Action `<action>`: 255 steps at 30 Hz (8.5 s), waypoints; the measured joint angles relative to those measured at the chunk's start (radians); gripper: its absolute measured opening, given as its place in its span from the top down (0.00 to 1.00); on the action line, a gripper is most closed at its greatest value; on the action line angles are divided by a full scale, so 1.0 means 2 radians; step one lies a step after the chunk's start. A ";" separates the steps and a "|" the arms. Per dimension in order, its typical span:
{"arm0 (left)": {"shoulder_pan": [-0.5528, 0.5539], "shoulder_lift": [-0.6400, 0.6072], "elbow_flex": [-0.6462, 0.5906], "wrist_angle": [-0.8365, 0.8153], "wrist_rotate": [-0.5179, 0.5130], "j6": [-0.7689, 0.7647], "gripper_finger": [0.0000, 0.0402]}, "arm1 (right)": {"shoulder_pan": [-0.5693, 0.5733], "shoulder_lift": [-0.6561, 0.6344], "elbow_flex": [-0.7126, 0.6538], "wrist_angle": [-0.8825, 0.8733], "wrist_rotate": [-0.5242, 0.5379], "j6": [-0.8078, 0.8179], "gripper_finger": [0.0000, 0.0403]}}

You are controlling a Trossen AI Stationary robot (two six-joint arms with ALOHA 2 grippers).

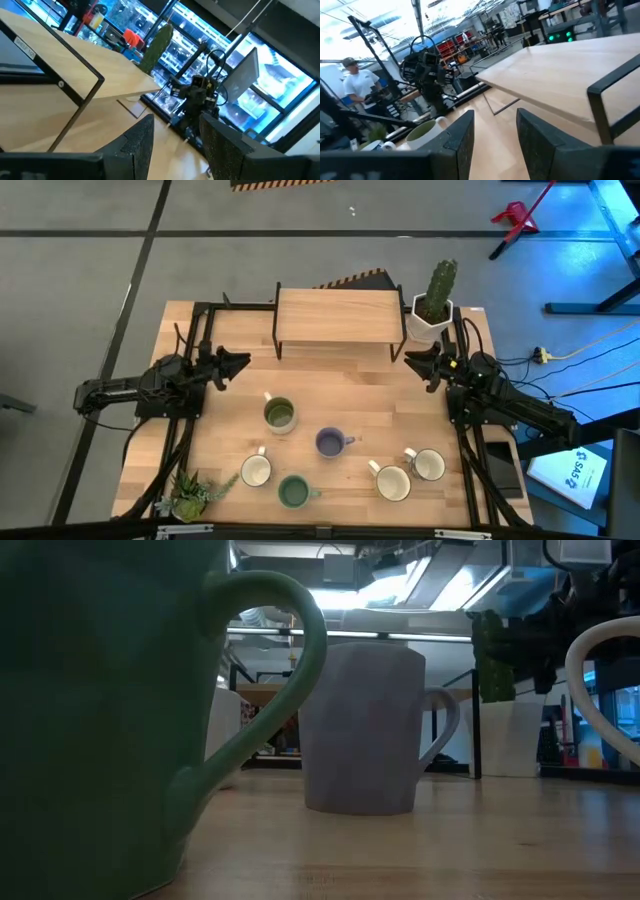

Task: Place coffee mugs
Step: Put the yellow mug on the shelf

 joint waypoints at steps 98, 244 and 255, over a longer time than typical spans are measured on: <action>0.000 0.268 0.459 -0.149 0.198 0.078 0.62 | 0.446 0.733 0.625 -0.516 -0.047 -0.112 0.45; 0.000 0.269 0.459 -0.192 0.056 0.105 0.62 | -0.043 0.659 0.647 -0.549 0.191 -0.355 0.79; 0.000 0.269 0.459 -0.192 0.056 0.106 0.62 | -0.043 0.669 0.569 -0.376 0.165 -0.359 0.79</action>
